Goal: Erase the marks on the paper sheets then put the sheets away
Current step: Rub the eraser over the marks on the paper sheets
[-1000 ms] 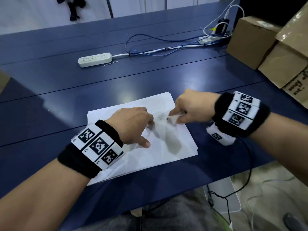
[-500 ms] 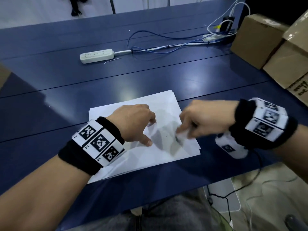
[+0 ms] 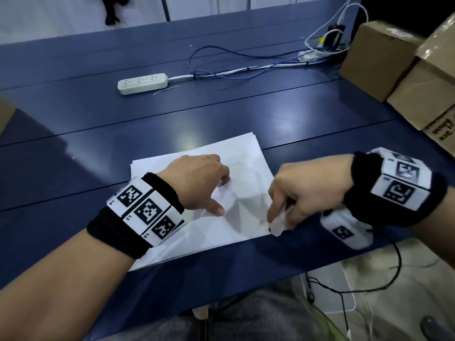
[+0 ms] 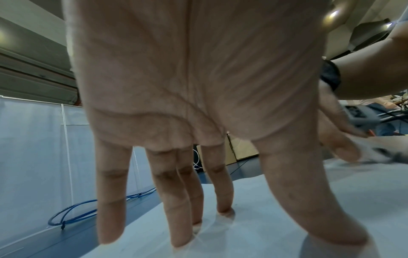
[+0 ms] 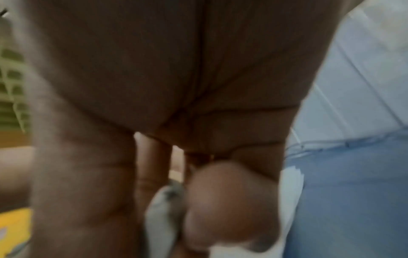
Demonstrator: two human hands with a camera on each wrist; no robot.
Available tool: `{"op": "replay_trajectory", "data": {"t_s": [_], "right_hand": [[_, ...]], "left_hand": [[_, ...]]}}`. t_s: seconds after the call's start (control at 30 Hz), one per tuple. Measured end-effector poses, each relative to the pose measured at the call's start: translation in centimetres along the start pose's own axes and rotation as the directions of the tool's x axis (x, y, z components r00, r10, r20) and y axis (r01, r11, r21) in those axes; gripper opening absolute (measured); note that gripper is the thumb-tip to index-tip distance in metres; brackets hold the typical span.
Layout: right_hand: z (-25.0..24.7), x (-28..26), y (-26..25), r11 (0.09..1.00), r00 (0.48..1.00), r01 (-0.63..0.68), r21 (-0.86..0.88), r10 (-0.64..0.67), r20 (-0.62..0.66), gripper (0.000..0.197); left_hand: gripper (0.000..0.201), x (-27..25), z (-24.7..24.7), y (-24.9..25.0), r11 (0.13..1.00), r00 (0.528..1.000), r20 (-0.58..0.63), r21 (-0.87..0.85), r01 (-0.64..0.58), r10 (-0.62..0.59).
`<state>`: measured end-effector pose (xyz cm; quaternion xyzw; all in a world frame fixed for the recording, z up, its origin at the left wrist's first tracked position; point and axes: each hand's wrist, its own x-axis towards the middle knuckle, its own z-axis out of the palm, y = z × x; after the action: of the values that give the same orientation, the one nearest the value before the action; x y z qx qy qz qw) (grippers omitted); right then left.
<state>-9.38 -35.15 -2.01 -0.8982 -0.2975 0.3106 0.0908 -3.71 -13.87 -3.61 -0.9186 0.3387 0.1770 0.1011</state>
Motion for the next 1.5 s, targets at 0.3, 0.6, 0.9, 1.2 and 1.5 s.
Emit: {"op": "replay_trajectory", "data": {"t_s": [0.3, 0.6, 0.9, 1.2, 1.5], "right_hand": [[-1.9, 2.7, 1.8, 0.989, 0.946, -0.126, -0.081, 0.095, -0.31, 0.026], [-2.2, 2.7, 2.0, 0.986, 0.925, -0.156, -0.052, 0.127, -0.359, 0.025], [-0.8, 1.1, 0.9, 0.999, 0.983, -0.047, 0.004, 0.047, -0.175, 0.028], [-0.4, 1.0, 1.0, 1.0, 0.993, -0.002, -0.009, 0.001, -0.12, 0.034], [-1.7, 2.6, 2.1, 0.99, 0.94, -0.116, -0.075, 0.085, -0.33, 0.033]], "left_hand": [[0.066, 0.0, 0.0, 0.0, 1.0, 1.0, -0.018, -0.028, -0.004, 0.004], [0.064, 0.1, 0.2, 0.0, 0.999, 0.999, -0.029, -0.038, -0.023, 0.022], [0.062, -0.1, 0.4, -0.1, 0.999, 1.0, -0.029, -0.051, -0.014, 0.013], [0.065, -0.2, 0.3, 0.0, 0.999, 1.0, -0.027, -0.036, -0.017, 0.016], [0.067, -0.4, -0.1, 0.5, 1.0, 1.0, -0.008, 0.006, -0.028, 0.028]]}}
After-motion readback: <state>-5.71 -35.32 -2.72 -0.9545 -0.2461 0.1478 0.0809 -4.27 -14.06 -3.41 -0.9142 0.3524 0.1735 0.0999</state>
